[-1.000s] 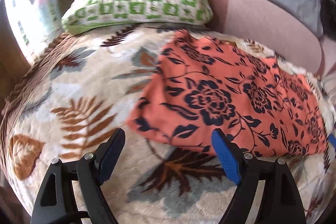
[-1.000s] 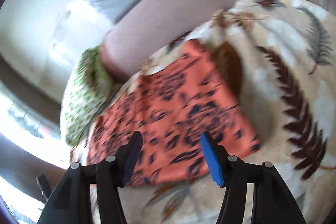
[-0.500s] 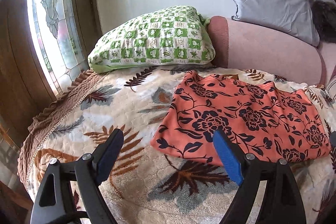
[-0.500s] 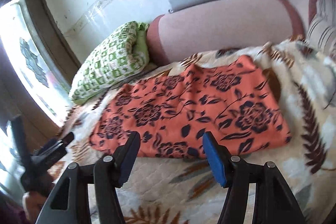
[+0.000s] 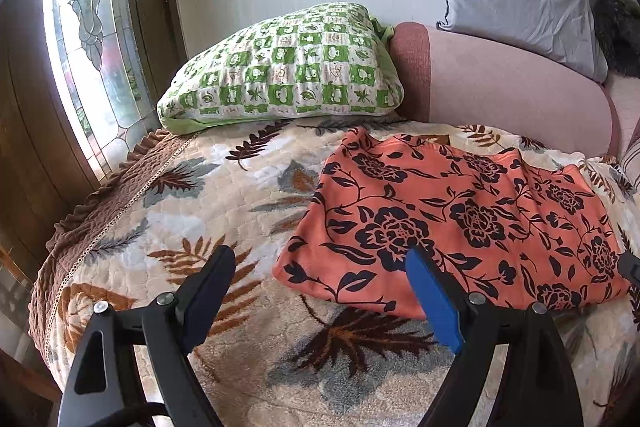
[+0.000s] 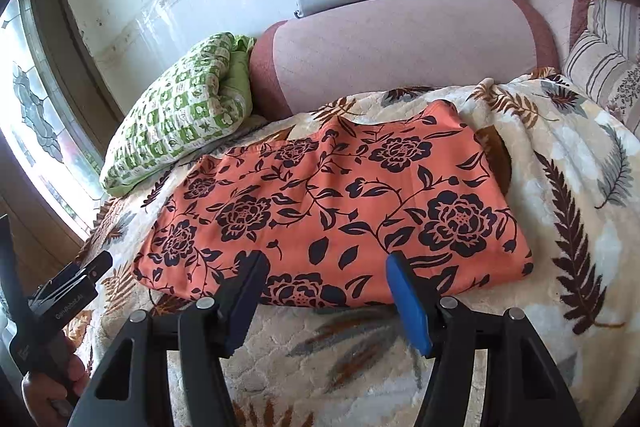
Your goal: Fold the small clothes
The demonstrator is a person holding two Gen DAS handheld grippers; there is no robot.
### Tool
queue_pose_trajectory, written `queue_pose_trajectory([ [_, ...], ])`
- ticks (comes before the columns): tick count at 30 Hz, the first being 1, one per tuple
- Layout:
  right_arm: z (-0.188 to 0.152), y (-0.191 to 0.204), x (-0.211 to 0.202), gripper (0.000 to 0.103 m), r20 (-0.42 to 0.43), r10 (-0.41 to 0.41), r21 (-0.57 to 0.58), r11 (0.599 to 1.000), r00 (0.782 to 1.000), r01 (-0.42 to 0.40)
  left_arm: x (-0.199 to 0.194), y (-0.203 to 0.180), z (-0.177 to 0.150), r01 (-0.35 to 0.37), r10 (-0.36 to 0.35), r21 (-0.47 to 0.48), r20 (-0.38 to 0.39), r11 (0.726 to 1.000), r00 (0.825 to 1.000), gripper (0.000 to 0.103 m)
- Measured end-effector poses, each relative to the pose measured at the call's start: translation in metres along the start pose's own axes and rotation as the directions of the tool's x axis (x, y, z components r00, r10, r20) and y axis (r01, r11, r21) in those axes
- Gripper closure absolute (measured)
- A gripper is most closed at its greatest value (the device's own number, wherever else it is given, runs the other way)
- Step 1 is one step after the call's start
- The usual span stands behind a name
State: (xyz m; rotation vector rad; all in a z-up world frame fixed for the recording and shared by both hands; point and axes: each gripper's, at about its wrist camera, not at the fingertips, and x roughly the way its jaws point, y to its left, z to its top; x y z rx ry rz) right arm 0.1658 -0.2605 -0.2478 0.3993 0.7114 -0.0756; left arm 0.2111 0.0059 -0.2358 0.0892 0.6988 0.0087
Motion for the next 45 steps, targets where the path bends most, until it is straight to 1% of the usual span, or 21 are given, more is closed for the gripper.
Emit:
queue_pose_trajectory([
  [6, 0.006, -0.002, 0.013, 0.037, -0.014, 0.006, 0.012, 1.000, 1.000, -0.006, 0.012, -0.005, 0.004, 0.000, 0.000, -0.001, -0.013, 1.000, 1.000, 0.016],
  [13, 0.012, 0.003, 0.029, 0.037, -0.022, 0.004, 0.000, 1.000, 1.000, -0.004, 0.027, -0.009, 0.011, -0.008, 0.008, 0.010, -0.019, 1.000, 1.000, 0.016],
  [17, 0.014, 0.005, 0.038, 0.037, -0.030, 0.002, -0.014, 1.000, 1.000, -0.003, 0.036, -0.011, 0.015, 0.002, -0.002, 0.003, -0.029, 1.000, 1.000, 0.016],
  [18, 0.014, 0.005, 0.042, 0.037, -0.041, -0.003, -0.020, 1.000, 0.999, 0.002, 0.039, -0.012, 0.015, 0.007, -0.007, 0.005, -0.040, 1.000, 0.999, 0.016],
  [21, 0.012, 0.002, 0.053, 0.037, -0.075, -0.016, -0.020, 1.000, 0.997, 0.015, 0.056, -0.013, 0.011, 0.025, -0.027, -0.018, -0.111, 1.000, 0.994, 0.016],
  [24, 0.012, 0.001, 0.061, 0.037, -0.096, -0.019, -0.024, 1.000, 0.995, 0.017, 0.069, -0.011, 0.008, 0.067, -0.078, -0.068, -0.175, 0.995, 0.981, 0.016],
  [26, 0.013, 0.002, 0.063, 0.037, -0.094, -0.019, -0.035, 0.999, 0.995, 0.016, 0.073, -0.010, 0.007, 0.083, -0.100, -0.092, -0.194, 0.992, 0.976, 0.016],
  [30, 0.014, 0.002, 0.064, 0.037, -0.094, -0.018, -0.047, 0.999, 0.995, 0.014, 0.079, -0.004, 0.004, 0.076, -0.102, -0.124, -0.225, 0.989, 0.969, 0.016],
  [32, 0.014, 0.000, 0.063, 0.037, -0.091, -0.018, -0.043, 0.999, 0.996, 0.015, 0.082, 0.002, 0.002, 0.089, -0.128, -0.163, -0.249, 0.983, 0.960, 0.016],
  [36, 0.016, -0.003, 0.057, 0.037, -0.083, -0.010, -0.027, 1.000, 0.997, 0.008, 0.083, 0.015, -0.008, 0.130, -0.207, -0.262, -0.293, 0.956, 0.933, 0.016],
  [39, 0.016, -0.003, 0.054, 0.037, -0.077, -0.008, -0.024, 1.000, 0.997, 0.006, 0.081, 0.017, -0.017, 0.171, -0.267, -0.304, -0.312, 0.937, 0.912, 0.016],
  [40, 0.016, -0.003, 0.053, 0.037, -0.076, -0.005, -0.023, 1.000, 0.997, 0.004, 0.081, 0.017, -0.021, 0.189, -0.292, -0.314, -0.323, 0.930, 0.900, 0.016],
  [42, 0.015, -0.002, 0.052, 0.037, -0.077, 0.002, -0.015, 1.000, 0.997, -0.003, 0.084, 0.016, -0.028, 0.222, -0.347, -0.357, -0.339, 0.908, 0.875, 0.016],
  [44, 0.013, -0.001, 0.051, 0.037, -0.082, 0.008, -0.006, 1.000, 0.997, -0.009, 0.091, 0.016, -0.035, 0.251, -0.412, -0.422, -0.351, 0.871, 0.841, 0.016],
  [45, 0.012, -0.001, 0.051, 0.037, -0.086, 0.009, -0.003, 1.000, 0.996, -0.009, 0.092, 0.015, -0.036, 0.249, -0.418, -0.438, -0.346, 0.864, 0.840, 0.016],
])
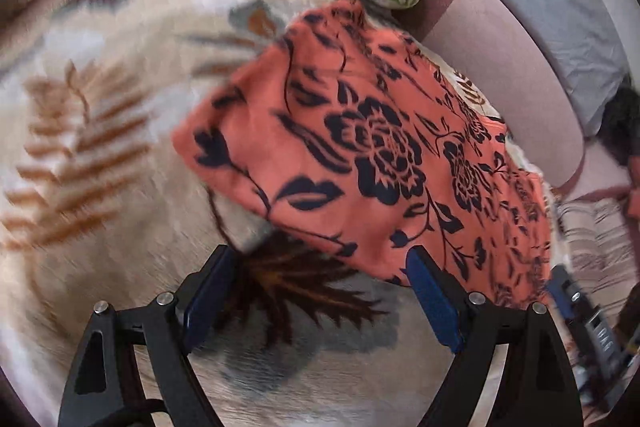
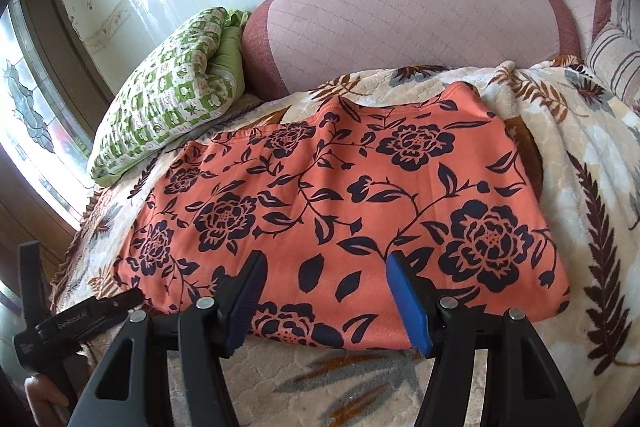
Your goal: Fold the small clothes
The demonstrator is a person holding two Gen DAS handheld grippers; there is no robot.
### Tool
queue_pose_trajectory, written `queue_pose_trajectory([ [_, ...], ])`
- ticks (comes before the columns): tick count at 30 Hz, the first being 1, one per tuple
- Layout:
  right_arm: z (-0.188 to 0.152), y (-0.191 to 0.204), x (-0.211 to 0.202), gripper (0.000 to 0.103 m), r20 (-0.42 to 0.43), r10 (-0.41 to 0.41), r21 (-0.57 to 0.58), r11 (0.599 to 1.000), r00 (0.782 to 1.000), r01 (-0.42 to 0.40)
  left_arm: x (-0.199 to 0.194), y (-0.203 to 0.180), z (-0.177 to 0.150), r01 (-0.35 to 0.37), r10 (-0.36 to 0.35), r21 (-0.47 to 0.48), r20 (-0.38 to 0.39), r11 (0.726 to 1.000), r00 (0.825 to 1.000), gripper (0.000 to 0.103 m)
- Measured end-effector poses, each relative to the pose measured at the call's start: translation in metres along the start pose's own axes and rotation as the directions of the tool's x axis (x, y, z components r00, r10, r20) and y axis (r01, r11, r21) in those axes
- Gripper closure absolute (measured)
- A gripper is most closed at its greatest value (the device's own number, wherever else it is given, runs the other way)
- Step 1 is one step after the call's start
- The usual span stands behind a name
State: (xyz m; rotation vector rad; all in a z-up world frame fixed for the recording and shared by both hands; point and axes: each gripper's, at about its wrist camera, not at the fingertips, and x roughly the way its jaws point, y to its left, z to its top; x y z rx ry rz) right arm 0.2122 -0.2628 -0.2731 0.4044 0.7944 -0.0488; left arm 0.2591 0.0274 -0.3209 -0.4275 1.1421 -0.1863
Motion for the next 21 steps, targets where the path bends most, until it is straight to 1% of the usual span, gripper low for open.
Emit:
queue_pose_trajectory([
  [1, -0.001, 0.000, 0.001, 0.037, -0.002, -0.002, -0.001, 1.000, 1.000, 0.002, -0.001, -0.002, 0.001, 0.001, -0.001, 0.002, 0.023, 1.000, 1.000, 0.016],
  [3, -0.002, 0.000, 0.002, 0.037, -0.007, -0.009, -0.005, 1.000, 1.000, 0.009, 0.002, -0.006, 0.006, 0.012, -0.012, 0.013, 0.039, 1.000, 0.999, 0.016],
  [5, -0.001, -0.003, 0.005, 0.037, -0.022, 0.002, 0.006, 1.000, 1.000, -0.002, 0.006, -0.002, 0.012, 0.023, -0.022, -0.026, 0.051, 0.999, 0.998, 0.016],
  [7, 0.000, -0.012, 0.006, 0.037, -0.048, 0.050, 0.055, 0.997, 0.998, -0.048, 0.008, 0.002, 0.018, 0.044, -0.039, -0.062, 0.072, 0.997, 0.997, 0.016],
  [8, 0.000, -0.024, 0.006, 0.037, -0.072, 0.101, 0.122, 0.988, 0.992, -0.092, 0.008, 0.003, 0.020, 0.051, -0.045, -0.075, 0.082, 0.996, 0.996, 0.016],
  [10, -0.003, -0.042, 0.008, 0.037, -0.104, 0.199, 0.241, 0.956, 0.975, -0.169, 0.006, 0.007, 0.024, 0.084, -0.073, -0.106, 0.102, 0.991, 0.992, 0.016],
  [11, -0.007, -0.056, 0.009, 0.037, -0.113, 0.262, 0.335, 0.918, 0.959, -0.211, 0.005, 0.010, 0.026, 0.106, -0.092, -0.125, 0.113, 0.986, 0.989, 0.016],
  [12, -0.012, -0.067, 0.011, 0.037, -0.111, 0.302, 0.403, 0.885, 0.947, -0.235, 0.005, 0.014, 0.029, 0.133, -0.115, -0.148, 0.125, 0.980, 0.985, 0.016],
  [13, -0.017, -0.076, 0.013, 0.035, -0.104, 0.343, 0.471, 0.844, 0.934, -0.257, 0.005, 0.018, 0.032, 0.153, -0.133, -0.163, 0.129, 0.975, 0.983, 0.016],
  [14, -0.027, -0.089, 0.017, 0.034, -0.094, 0.397, 0.565, 0.777, 0.913, -0.279, 0.006, 0.020, 0.036, 0.167, -0.145, -0.174, 0.131, 0.970, 0.981, 0.016],
  [16, -0.038, -0.102, 0.023, 0.033, -0.081, 0.447, 0.655, 0.697, 0.891, -0.290, 0.007, 0.021, 0.037, 0.172, -0.149, -0.174, 0.141, 0.970, 0.979, 0.018],
  [17, -0.046, -0.110, 0.026, 0.033, -0.076, 0.453, 0.696, 0.662, 0.888, -0.278, 0.006, 0.019, 0.037, 0.166, -0.143, -0.162, 0.147, 0.973, 0.979, 0.026],
  [18, -0.050, -0.113, 0.027, 0.033, -0.085, 0.439, 0.714, 0.653, 0.894, -0.253, 0.004, 0.019, 0.037, 0.160, -0.137, -0.149, 0.151, 0.976, 0.979, 0.040],
  [19, -0.054, -0.118, 0.028, 0.033, -0.091, 0.426, 0.732, 0.641, 0.900, -0.230, 0.004, 0.017, 0.037, 0.159, -0.138, -0.132, 0.155, 0.978, 0.978, 0.049],
  [20, -0.060, -0.121, 0.028, 0.033, -0.075, 0.433, 0.757, 0.611, 0.898, -0.232, 0.001, 0.017, 0.035, 0.162, -0.142, -0.122, 0.157, 0.979, 0.977, 0.053],
  [21, -0.062, -0.123, 0.028, 0.033, -0.063, 0.438, 0.767, 0.596, 0.897, -0.237, 0.000, 0.018, 0.036, 0.166, -0.146, -0.117, 0.159, 0.979, 0.976, 0.053],
])
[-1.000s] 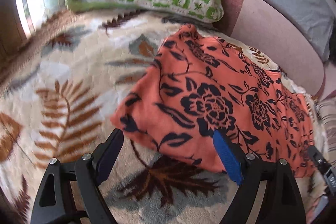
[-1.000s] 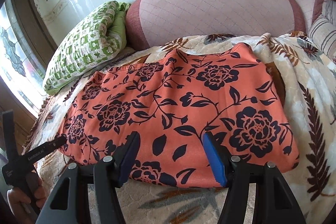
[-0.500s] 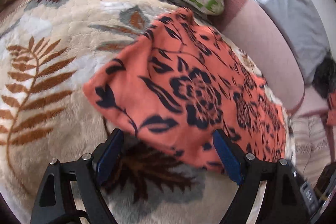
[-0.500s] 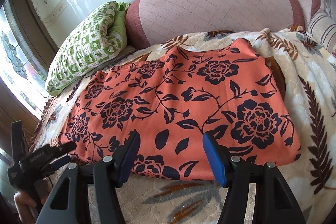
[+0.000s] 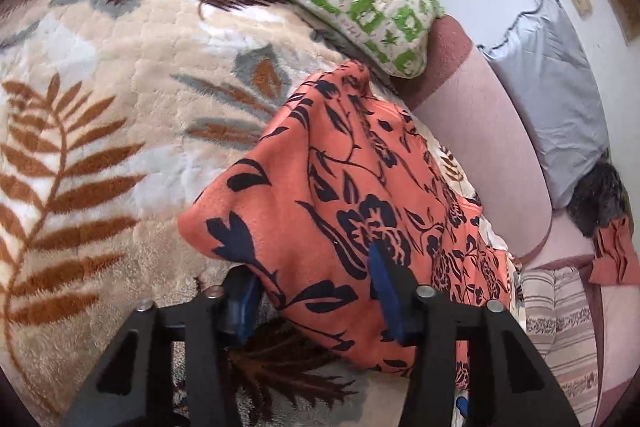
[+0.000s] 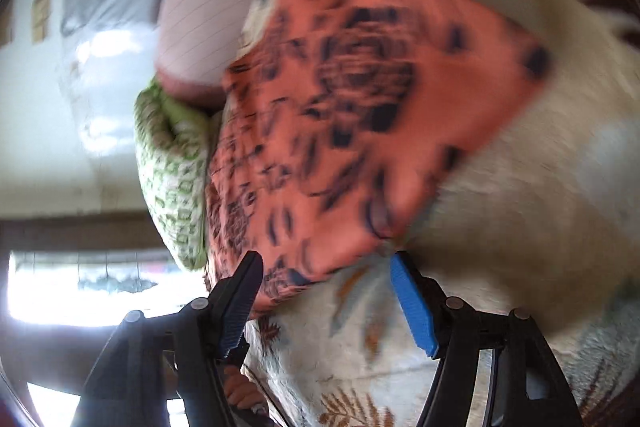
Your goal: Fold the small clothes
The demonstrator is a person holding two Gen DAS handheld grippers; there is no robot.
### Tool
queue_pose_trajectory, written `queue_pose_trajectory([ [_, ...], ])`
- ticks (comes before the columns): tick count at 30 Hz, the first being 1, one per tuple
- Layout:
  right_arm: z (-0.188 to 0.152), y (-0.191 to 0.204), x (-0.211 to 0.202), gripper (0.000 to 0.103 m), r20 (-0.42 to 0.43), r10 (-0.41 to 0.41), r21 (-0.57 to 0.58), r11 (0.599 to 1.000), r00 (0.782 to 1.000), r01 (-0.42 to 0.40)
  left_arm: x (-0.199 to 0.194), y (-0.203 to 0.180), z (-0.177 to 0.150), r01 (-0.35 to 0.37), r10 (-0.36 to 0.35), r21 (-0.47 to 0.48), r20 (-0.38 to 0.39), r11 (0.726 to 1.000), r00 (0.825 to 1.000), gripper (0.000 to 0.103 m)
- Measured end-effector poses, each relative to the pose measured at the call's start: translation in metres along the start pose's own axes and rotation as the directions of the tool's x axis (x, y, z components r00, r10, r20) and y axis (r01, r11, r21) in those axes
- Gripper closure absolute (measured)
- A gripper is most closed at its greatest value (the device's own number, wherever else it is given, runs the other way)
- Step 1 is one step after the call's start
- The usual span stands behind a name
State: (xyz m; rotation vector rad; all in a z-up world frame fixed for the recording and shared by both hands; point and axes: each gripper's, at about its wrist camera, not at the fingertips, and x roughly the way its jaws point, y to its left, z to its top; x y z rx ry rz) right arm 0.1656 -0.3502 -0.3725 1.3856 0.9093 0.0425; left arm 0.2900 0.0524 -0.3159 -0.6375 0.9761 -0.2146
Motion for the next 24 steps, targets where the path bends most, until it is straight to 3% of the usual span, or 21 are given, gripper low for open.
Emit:
queue_pose_trajectory([
  [2, 0.000, -0.001, -0.005, 0.033, 0.046, -0.001, 0.007, 1.000, 0.999, 0.001, 0.003, 0.002, 0.001, -0.003, 0.003, 0.002, -0.006, 1.000, 1.000, 0.052],
  [6, 0.011, -0.007, -0.011, 0.033, 0.151, 0.012, 0.028, 0.999, 0.988, -0.016, 0.012, 0.007, 0.001, -0.002, 0.001, -0.026, -0.014, 1.000, 1.000, 0.035],
  [9, 0.026, -0.010, -0.006, 0.033, 0.169, 0.052, 0.037, 0.998, 0.984, -0.060, 0.014, 0.006, 0.002, 0.017, -0.018, -0.034, -0.005, 0.999, 1.000, 0.028],
  [15, 0.042, -0.007, 0.000, 0.033, 0.223, 0.114, -0.021, 0.993, 0.968, -0.112, 0.018, 0.004, 0.006, 0.047, -0.046, -0.060, 0.023, 0.997, 0.999, 0.028],
  [16, 0.043, -0.004, 0.002, 0.034, 0.223, 0.108, -0.037, 0.994, 0.969, -0.102, 0.018, 0.004, 0.006, 0.049, -0.047, -0.061, 0.029, 0.997, 0.998, 0.029],
  [18, 0.044, 0.001, 0.004, 0.043, 0.230, 0.069, -0.073, 0.996, 0.971, -0.053, 0.018, 0.003, 0.007, 0.035, -0.033, -0.053, 0.038, 0.998, 0.999, 0.054],
  [20, 0.049, -0.003, 0.010, 0.079, 0.228, 0.031, -0.079, 0.997, 0.973, -0.013, 0.023, 0.005, 0.009, 0.019, -0.018, -0.047, 0.029, 0.999, 0.999, 0.062],
  [21, 0.051, -0.005, 0.013, 0.080, 0.228, 0.030, -0.068, 0.998, 0.973, -0.014, 0.025, 0.008, 0.010, 0.019, -0.018, -0.056, 0.025, 0.998, 1.000, 0.066],
  [24, 0.052, 0.000, 0.015, 0.082, 0.233, 0.027, -0.082, 0.997, 0.972, -0.008, 0.029, 0.012, 0.012, 0.031, -0.029, -0.089, 0.017, 0.996, 0.999, 0.066],
])
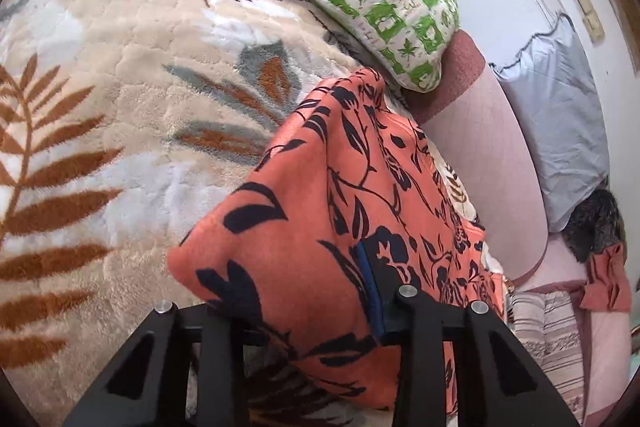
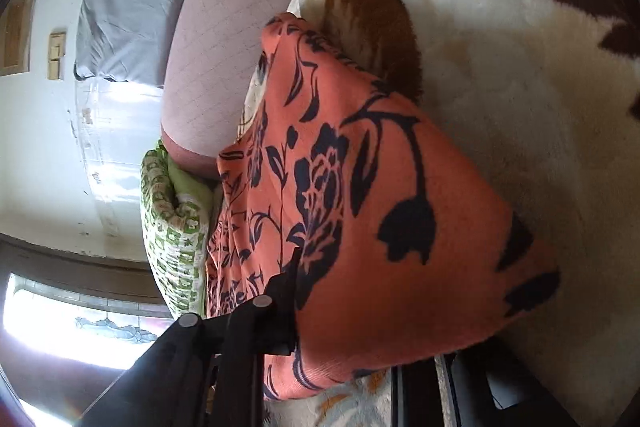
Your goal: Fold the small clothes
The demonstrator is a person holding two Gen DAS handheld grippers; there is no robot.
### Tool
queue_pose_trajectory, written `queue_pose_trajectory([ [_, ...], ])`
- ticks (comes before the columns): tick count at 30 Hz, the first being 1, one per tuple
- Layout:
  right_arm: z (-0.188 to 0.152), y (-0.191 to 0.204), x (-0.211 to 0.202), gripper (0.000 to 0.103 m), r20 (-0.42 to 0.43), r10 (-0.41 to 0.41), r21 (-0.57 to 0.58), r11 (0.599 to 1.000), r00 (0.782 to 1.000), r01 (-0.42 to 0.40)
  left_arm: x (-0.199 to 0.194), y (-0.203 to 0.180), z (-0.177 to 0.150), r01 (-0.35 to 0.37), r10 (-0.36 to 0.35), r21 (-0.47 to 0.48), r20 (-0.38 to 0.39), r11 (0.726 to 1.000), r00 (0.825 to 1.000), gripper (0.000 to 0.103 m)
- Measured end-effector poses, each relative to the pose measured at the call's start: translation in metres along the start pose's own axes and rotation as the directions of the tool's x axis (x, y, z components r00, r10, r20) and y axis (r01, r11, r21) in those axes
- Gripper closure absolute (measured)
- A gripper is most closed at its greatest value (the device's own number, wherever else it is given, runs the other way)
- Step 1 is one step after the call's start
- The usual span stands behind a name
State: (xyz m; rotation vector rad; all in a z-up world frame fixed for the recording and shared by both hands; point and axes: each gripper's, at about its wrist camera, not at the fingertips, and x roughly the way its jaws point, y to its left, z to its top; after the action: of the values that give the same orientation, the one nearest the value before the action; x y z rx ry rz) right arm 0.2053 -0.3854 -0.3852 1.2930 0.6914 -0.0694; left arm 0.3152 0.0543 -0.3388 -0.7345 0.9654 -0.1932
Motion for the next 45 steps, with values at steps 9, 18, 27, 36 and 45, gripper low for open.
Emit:
queue_pose_trajectory([
  [9, 0.001, 0.008, -0.001, 0.081, 0.023, -0.017, -0.050, 0.999, 1.000, 0.018, 0.001, -0.005, 0.003, 0.009, -0.010, 0.023, 0.015, 1.000, 1.000, 0.081],
  [18, -0.033, 0.053, -0.038, 0.085, 0.139, -0.093, -0.284, 0.950, 0.986, 0.130, -0.041, -0.016, -0.016, 0.041, -0.049, 0.128, 0.061, 0.991, 0.997, 0.084],
  [27, -0.096, 0.030, -0.107, 0.086, 0.042, -0.144, -0.270, 0.951, 0.989, 0.150, -0.106, 0.028, -0.088, -0.011, 0.008, 0.122, 0.026, 0.992, 1.000, 0.083],
  [36, -0.111, 0.007, -0.144, 0.033, -0.079, -0.216, -0.137, 0.969, 0.973, 0.204, -0.083, 0.035, -0.095, -0.008, 0.012, 0.092, -0.035, 0.996, 0.999, 0.036],
  [45, -0.145, 0.098, -0.139, 0.055, -0.096, -0.195, -0.453, 0.882, 0.976, 0.131, -0.077, 0.039, -0.086, -0.006, 0.007, 0.052, -0.024, 0.999, 1.000, 0.080],
])
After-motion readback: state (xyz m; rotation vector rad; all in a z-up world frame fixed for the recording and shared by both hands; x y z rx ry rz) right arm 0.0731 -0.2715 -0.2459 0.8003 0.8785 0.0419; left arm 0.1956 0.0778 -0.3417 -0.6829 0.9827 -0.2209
